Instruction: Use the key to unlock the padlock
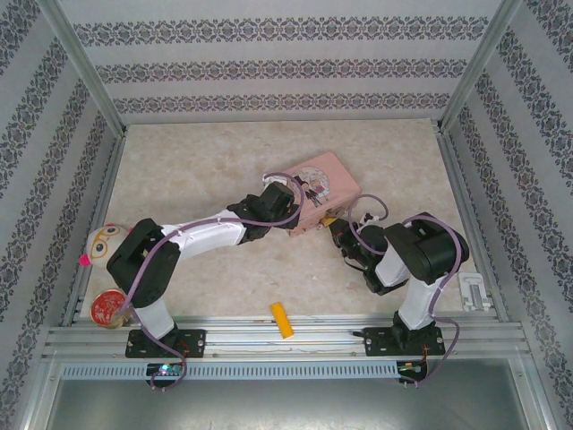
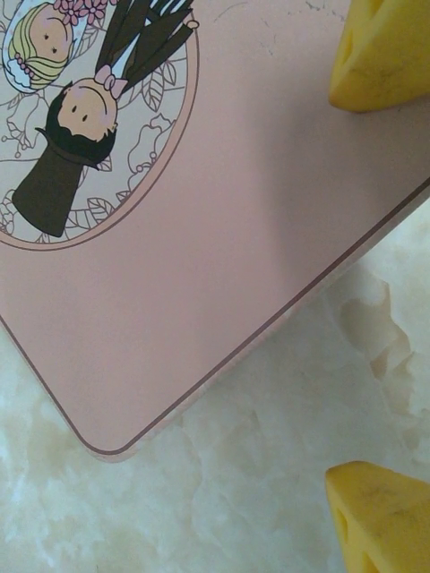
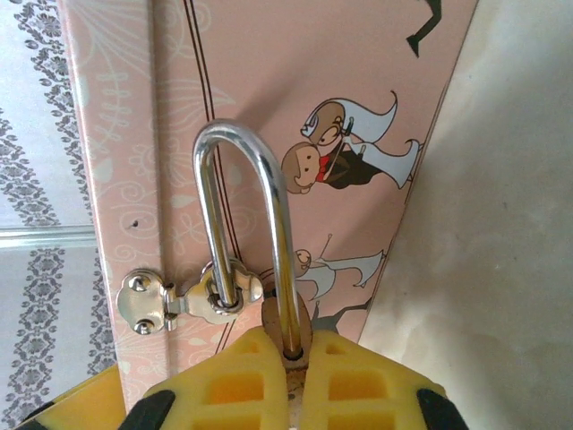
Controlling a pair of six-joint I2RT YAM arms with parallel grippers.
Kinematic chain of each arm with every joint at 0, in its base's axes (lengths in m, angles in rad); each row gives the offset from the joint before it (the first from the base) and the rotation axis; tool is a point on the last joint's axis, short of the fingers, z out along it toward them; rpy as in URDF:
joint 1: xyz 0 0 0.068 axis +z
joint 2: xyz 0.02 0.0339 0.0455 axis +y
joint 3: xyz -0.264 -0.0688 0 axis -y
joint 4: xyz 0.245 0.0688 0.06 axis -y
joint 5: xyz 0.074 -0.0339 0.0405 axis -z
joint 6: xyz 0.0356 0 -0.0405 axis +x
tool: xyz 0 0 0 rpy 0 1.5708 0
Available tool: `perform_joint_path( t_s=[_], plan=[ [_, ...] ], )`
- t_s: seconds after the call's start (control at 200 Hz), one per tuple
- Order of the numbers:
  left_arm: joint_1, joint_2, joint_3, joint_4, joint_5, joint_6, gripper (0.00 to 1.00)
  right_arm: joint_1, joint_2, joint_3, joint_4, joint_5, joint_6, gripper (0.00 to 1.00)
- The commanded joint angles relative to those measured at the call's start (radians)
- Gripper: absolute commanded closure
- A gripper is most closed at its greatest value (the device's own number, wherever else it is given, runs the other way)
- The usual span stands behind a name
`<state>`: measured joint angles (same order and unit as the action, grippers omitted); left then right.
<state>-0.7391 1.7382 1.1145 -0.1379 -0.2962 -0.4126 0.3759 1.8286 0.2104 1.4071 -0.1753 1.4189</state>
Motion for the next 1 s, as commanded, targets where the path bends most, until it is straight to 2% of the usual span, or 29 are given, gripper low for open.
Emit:
perform_joint_path(
  t_s=[0.0,0.395,0.615,0.88,0.994],
  plan=[
    [0.014,-0.004,-0.042,-0.097,-0.034,-0.002,0.01,0.007,0.005,0.005,-0.02,0.099,0.022,1.0],
    [0.015,-0.009,-0.058,-0.085,-0.023,-0.015,0.01,0.033,-0.05,-0.035,-0.02,0.26,0.086,1.0],
    [0.015,-0.014,-0.066,-0.081,-0.019,-0.018,0.01,0.089,-0.03,-0.026,-0.02,0.349,0.13,1.0],
    [0.028,-0.019,-0.077,-0.074,-0.001,-0.03,0.01,0.101,-0.048,-0.058,-0.022,0.374,0.097,1.0],
    [0.033,-0.023,-0.08,-0.071,0.0,-0.028,0.01,0.058,-0.013,-0.065,-0.023,0.257,0.085,1.0]
  ],
)
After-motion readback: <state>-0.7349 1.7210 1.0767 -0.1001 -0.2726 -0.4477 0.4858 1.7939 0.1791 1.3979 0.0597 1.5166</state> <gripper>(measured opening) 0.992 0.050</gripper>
